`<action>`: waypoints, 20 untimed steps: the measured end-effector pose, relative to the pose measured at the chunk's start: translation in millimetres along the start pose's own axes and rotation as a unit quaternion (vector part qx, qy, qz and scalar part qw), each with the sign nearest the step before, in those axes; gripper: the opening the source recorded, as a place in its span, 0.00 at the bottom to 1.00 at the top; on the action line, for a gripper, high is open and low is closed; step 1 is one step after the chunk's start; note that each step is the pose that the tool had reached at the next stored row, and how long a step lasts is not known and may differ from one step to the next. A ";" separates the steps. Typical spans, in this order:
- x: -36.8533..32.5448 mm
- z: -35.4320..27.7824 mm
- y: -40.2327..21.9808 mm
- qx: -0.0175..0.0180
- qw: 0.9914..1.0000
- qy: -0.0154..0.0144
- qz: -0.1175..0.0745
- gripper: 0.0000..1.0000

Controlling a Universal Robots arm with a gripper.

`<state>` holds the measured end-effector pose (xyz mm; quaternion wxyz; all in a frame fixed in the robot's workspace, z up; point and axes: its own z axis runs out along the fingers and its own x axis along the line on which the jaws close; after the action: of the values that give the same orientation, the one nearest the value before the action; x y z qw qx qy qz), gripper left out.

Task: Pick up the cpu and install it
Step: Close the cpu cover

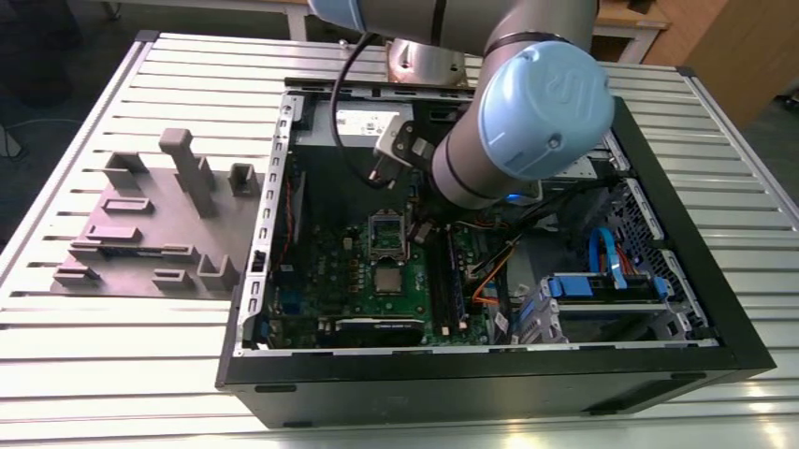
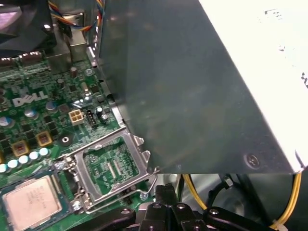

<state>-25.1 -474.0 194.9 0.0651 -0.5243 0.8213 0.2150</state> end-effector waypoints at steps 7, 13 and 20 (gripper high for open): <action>0.9 4.7 -1.0 -0.005 1.000 -0.008 -0.002 0.11; 2.2 8.6 -1.7 -0.007 1.000 -0.013 -0.003 0.11; 2.6 11.6 -2.1 -0.010 1.000 -0.018 -0.004 0.11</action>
<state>-25.8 -472.0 183.0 0.0756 -0.5246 0.8156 0.2323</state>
